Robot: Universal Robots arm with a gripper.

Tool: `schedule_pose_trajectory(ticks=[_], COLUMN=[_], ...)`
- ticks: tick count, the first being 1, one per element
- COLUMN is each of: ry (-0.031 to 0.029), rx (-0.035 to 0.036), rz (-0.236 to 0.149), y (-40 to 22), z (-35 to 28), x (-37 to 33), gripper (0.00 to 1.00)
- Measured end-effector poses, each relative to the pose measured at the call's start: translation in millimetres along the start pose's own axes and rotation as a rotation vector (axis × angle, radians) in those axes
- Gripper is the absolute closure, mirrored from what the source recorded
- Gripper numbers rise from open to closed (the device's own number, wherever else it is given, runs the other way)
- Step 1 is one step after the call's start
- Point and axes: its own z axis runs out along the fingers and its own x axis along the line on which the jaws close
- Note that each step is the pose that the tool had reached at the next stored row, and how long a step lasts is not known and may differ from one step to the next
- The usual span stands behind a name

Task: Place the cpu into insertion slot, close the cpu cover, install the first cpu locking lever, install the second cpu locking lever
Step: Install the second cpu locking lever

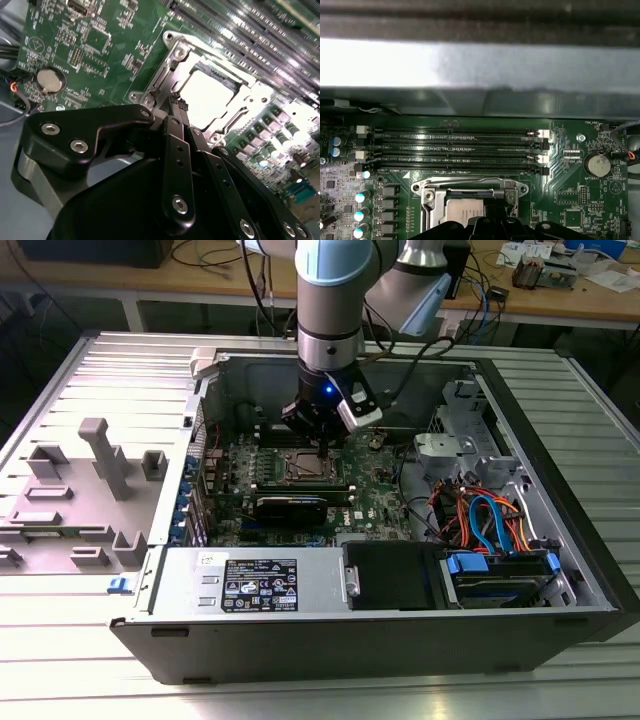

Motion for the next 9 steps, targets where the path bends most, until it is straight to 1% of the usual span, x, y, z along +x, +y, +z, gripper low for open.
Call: schedule_pose_trajectory(ticks=[3,4,9], ry=[0.0,0.0,0.0], rx=[0.0,0.0,0.0], rz=[0.0,0.0,0.0], y=[-6.2,-7.4,-8.8], z=[-0.1,-0.2,-0.2], x=[0.1,0.2,0.2], gripper=[0.89,0.89,0.89])
